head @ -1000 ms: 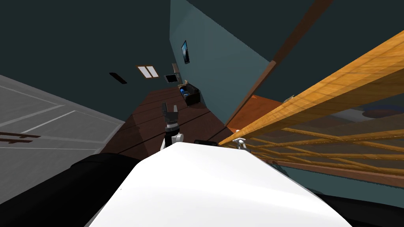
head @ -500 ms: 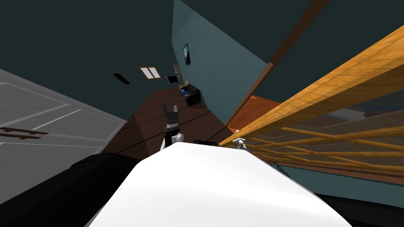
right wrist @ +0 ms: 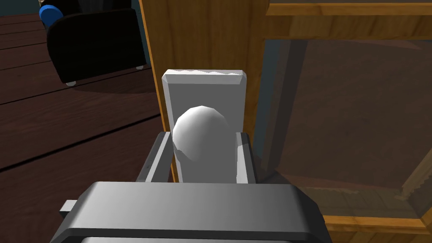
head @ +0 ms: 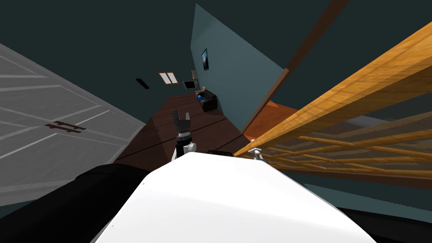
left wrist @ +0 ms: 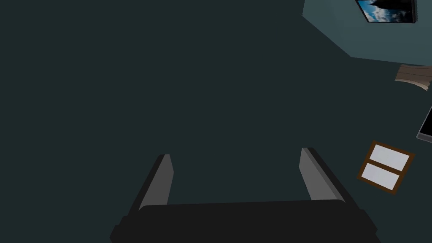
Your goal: Pull the door open
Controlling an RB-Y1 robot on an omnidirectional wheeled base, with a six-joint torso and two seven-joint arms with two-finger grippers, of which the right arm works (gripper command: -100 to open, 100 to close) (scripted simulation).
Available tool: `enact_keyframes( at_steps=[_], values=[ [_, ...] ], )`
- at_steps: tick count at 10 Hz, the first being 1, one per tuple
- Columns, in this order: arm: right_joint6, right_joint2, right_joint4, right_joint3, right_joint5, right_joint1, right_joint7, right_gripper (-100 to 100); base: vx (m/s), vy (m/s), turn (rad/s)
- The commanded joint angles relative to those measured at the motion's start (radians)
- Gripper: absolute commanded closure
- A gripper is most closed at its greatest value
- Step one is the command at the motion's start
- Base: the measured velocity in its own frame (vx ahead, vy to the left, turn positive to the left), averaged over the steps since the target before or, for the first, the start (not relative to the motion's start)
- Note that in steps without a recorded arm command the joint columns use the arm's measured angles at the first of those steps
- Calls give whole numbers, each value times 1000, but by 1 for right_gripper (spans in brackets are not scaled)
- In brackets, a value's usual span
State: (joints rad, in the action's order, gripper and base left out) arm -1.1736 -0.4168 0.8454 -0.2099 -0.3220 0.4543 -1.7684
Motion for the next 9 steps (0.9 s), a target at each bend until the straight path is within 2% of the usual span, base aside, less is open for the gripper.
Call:
enact_keyframes(
  at_steps=[1, 4, 5, 9],
  values=[
    [-17, -13, -4, -6, 7, -1, -13, 100, -216, -25, 117],
    [-35, -29, -20, -19, 19, -6, -30, 100, -169, -39, 103],
    [-25, -21, -19, -21, 18, -5, -25, 100, -78, -21, 34],
    [-43, -34, -46, -30, 29, -23, -44, 100, -180, -24, 122]
  ],
)
